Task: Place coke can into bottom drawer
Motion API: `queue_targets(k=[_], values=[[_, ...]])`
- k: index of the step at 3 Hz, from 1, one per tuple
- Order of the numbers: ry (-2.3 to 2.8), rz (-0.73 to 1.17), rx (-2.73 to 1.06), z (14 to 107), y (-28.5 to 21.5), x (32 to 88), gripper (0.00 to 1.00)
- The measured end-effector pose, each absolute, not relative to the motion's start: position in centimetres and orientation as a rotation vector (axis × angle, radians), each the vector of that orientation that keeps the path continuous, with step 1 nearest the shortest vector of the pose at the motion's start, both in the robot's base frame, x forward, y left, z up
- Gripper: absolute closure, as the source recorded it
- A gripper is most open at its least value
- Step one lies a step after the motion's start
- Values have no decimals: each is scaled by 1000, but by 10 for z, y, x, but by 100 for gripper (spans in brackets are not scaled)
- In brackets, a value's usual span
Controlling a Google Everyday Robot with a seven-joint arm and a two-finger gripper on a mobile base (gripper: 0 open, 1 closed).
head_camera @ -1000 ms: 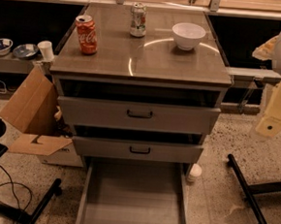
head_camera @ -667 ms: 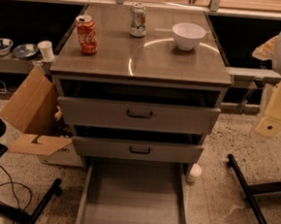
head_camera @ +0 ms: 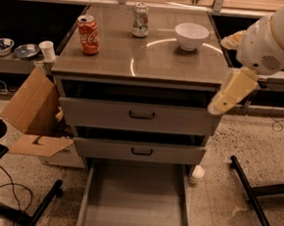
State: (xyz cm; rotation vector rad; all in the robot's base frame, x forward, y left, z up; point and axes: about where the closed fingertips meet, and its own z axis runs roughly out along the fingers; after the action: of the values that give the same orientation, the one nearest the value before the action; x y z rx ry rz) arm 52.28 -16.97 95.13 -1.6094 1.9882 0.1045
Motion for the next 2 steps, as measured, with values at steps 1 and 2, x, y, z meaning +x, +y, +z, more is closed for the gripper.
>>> queue_targets(k=[1,2], values=[[1854,314,-1464,928,-126,577,0],[1705,507,-1295,916,-72,629,0]])
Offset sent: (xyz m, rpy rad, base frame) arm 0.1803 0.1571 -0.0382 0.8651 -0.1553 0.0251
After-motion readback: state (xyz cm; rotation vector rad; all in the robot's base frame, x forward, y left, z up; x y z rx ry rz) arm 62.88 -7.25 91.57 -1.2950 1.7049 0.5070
